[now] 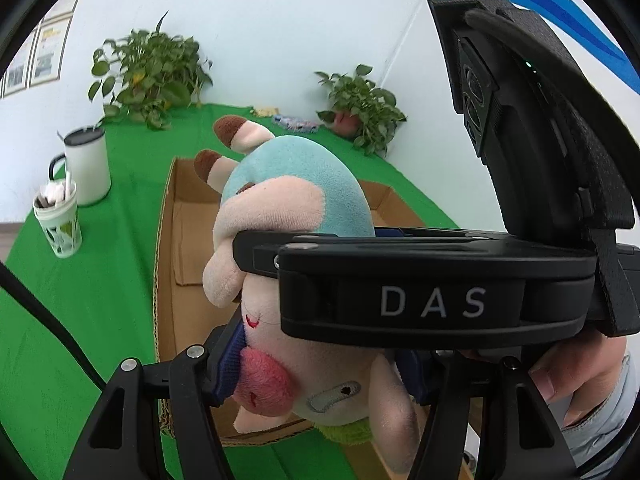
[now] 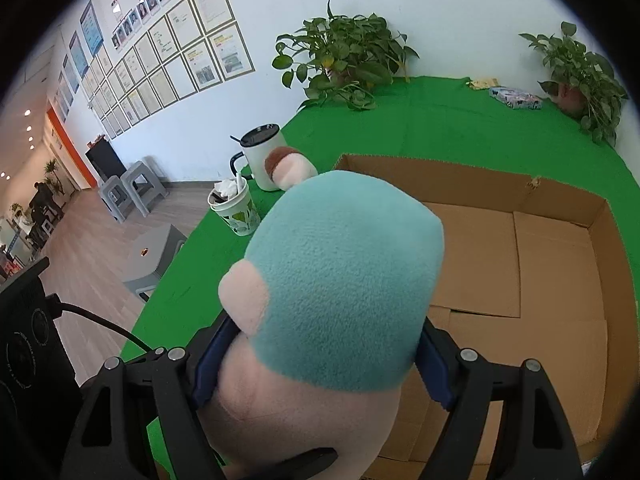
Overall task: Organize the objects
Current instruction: 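Carry the plush pig with the left tool and lower it into the large box, then open the left tool to release the pig and withdraw both tools, then close the right tool on the rim of the long cardboard tray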
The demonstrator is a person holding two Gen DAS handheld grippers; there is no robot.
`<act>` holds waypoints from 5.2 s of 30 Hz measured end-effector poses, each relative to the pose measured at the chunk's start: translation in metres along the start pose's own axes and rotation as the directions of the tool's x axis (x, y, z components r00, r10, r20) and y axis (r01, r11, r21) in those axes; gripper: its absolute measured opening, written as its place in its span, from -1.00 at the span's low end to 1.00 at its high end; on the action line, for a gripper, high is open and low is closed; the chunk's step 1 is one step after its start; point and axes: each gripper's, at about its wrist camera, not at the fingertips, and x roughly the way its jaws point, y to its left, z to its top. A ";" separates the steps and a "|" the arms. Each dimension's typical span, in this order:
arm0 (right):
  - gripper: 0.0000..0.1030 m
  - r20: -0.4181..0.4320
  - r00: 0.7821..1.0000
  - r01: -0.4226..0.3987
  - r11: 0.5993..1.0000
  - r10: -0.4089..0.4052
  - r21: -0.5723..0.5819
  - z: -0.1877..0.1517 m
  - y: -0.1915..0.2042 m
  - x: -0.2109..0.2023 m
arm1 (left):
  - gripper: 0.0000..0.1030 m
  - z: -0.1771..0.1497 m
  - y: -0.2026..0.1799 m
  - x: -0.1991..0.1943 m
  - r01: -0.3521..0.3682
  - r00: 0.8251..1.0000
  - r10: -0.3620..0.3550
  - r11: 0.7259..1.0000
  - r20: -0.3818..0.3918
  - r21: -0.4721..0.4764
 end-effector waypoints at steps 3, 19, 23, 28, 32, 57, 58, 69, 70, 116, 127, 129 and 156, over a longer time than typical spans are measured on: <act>0.54 -0.029 0.999 -0.013 1.000 0.013 0.014 -0.001 -0.005 0.017 | 0.18 -0.007 0.019 0.020 -0.013 0.999 0.013 1.000 -0.029 -0.027; 0.53 -0.142 0.988 -0.053 0.995 0.065 0.086 -0.009 -0.018 0.062 | 0.26 -0.042 0.040 0.052 -0.105 0.985 0.090 0.989 -0.147 -0.102; 0.54 -0.168 0.984 -0.045 0.994 0.062 0.104 -0.013 -0.020 0.071 | 0.28 -0.042 0.033 0.042 -0.142 0.981 0.125 0.984 -0.151 -0.109; 0.57 -0.178 0.982 -0.043 0.994 0.062 0.103 -0.014 -0.020 0.072 | 0.24 -0.043 0.025 0.025 -0.136 0.986 0.125 0.986 -0.109 -0.100; 0.63 -0.183 0.981 -0.051 0.994 0.069 0.100 -0.015 -0.021 0.072 | 0.00 -0.043 0.030 0.029 -0.141 0.984 0.127 0.983 -0.126 -0.115; 0.39 -0.191 0.955 -0.182 0.955 0.229 0.235 -0.023 -0.030 0.064 | -0.21 -0.059 0.035 -0.013 -0.198 0.978 0.184 0.967 -0.100 -0.159; 0.39 -0.186 0.958 -0.173 0.956 0.220 0.236 -0.024 -0.029 0.065 | -0.21 -0.061 0.035 -0.016 -0.199 0.978 0.185 0.967 -0.100 -0.158; 0.48 -0.093 0.963 -0.208 0.917 0.253 0.342 -0.027 -0.064 0.041 | 0.39 -0.073 -0.008 -0.057 -0.320 0.947 0.322 0.943 0.013 -0.092; 0.48 -0.063 0.973 -0.191 0.926 0.223 0.327 -0.027 -0.067 0.028 | 0.52 -0.074 -0.014 -0.064 -0.346 0.935 0.351 0.934 0.043 -0.090; 0.52 0.276 0.876 0.365 0.918 -0.395 0.155 -0.192 -0.090 -0.166 | 0.98 -0.146 -0.174 -0.111 -0.478 0.850 0.460 0.878 0.258 0.007; 1.00 0.242 0.909 0.311 0.938 -0.340 0.152 -0.197 -0.100 -0.154 | 0.98 -0.150 -0.168 -0.099 -0.433 0.885 0.410 0.899 0.223 0.066; 1.00 0.239 0.916 0.296 0.945 -0.323 0.142 -0.199 -0.102 -0.153 | 0.98 -0.151 -0.166 -0.099 -0.419 0.894 0.396 0.905 0.209 0.079; -0.14 0.055 0.994 0.090 0.996 -0.089 -0.011 -0.271 -0.035 -0.138 | -0.46 -0.212 -0.122 -0.118 -0.290 0.956 0.291 0.957 -0.047 0.013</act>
